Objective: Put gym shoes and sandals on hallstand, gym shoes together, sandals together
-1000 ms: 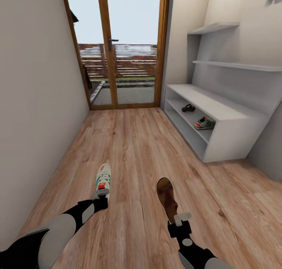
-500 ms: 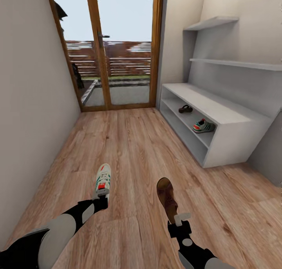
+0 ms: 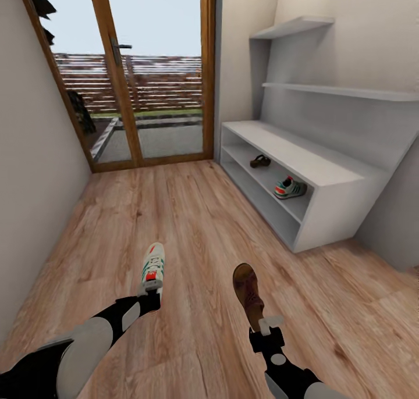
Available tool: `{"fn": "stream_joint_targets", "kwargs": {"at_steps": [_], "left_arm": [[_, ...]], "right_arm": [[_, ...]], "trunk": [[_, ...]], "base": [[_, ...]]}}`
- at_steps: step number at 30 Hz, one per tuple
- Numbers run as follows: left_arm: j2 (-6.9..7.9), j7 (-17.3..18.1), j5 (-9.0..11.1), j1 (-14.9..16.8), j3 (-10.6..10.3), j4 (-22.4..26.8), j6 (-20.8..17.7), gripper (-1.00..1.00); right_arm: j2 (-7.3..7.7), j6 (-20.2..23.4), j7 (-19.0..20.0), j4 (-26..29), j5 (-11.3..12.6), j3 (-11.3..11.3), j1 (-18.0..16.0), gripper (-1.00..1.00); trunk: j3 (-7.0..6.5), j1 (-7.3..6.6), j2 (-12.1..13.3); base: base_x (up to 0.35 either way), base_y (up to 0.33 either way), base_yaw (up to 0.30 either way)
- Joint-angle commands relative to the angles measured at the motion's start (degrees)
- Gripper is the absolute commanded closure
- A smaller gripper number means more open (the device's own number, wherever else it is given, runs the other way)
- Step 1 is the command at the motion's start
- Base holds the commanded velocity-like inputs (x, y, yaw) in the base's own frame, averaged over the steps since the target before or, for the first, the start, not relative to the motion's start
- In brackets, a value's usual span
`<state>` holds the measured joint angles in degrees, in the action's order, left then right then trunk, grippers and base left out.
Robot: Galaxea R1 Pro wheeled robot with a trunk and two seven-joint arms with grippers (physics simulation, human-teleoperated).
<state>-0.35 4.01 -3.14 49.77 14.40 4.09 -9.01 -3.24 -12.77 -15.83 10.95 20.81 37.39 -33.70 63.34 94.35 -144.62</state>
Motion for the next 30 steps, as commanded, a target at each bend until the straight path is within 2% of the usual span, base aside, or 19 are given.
{"fn": "stream_joint_targets", "kwargs": {"at_steps": [1, 11, 30], "left_arm": [[-0.01, 0.2, -0.3, 0.0, 0.4, 0.2, -0.4, 1.00], [0.07, 0.2, -0.4, 0.0, 0.4, 0.2, -0.4, 1.00], [0.08, 0.2, -0.4, 0.0, 0.4, 0.2, -0.4, 1.00]], "right_arm": [[-0.01, -0.2, -0.3, -0.1, 0.5, 0.5, -0.1, 1.00], [-0.01, -0.2, -0.3, -0.1, 0.5, 0.5, -0.1, 1.00], [-0.01, -0.2, -0.3, -0.1, 0.5, 0.5, 0.0, 1.00]], "trunk": [[0.11, 0.02, 0.0], [0.73, 0.02, 0.0], [1.73, 0.02, 0.0]], "base": [[0.322, 0.179, -0.241], [0.278, 0.224, -0.241], [0.213, 0.276, -0.253]]}}
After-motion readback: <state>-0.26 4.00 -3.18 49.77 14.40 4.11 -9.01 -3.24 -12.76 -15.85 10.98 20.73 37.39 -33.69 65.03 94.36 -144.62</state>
